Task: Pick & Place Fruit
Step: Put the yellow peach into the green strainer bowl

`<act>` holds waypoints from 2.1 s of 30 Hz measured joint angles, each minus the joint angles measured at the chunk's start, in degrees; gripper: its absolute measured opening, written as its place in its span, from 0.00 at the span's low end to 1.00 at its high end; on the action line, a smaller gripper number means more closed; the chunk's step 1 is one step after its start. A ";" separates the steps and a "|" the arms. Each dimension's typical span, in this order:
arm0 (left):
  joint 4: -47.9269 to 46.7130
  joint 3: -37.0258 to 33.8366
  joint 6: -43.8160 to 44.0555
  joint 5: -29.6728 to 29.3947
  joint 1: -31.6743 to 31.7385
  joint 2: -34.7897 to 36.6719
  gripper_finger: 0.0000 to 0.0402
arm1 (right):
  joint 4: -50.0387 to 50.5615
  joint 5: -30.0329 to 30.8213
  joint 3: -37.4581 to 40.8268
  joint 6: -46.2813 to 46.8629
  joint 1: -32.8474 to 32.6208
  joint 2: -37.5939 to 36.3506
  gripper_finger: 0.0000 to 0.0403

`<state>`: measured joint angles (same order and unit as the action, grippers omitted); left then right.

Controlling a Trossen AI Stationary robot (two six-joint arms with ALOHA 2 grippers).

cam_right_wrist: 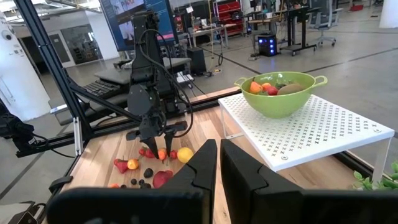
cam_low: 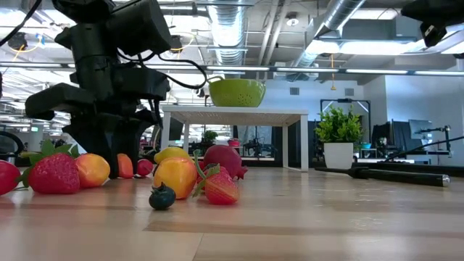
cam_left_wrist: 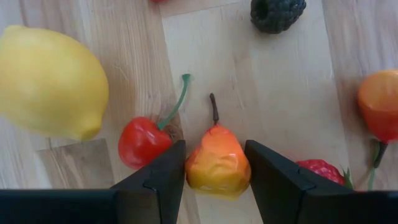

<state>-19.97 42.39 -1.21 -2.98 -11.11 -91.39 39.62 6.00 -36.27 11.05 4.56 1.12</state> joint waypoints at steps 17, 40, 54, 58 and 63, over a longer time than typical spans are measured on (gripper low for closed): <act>0.24 -0.02 0.22 2.04 0.00 0.05 0.33 | 0.00 0.00 0.00 -0.02 0.02 0.00 0.04; 36.84 0.83 -1.42 -4.45 8.97 18.95 0.31 | 0.00 0.00 0.00 -0.02 0.02 0.00 0.04; 57.18 0.90 -1.51 -4.50 23.96 19.91 0.32 | 0.00 0.00 0.00 -0.02 0.02 -0.01 0.04; 57.30 1.62 -1.51 -4.50 27.21 19.61 0.32 | 0.00 0.00 0.00 -0.02 0.02 0.00 0.04; 57.42 5.22 -3.17 -4.48 29.77 16.05 0.32 | 0.00 0.00 0.00 -0.02 0.01 0.00 0.04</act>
<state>37.45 47.61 -4.38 -7.46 18.65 -75.34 39.62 6.00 -36.27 11.03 4.56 1.12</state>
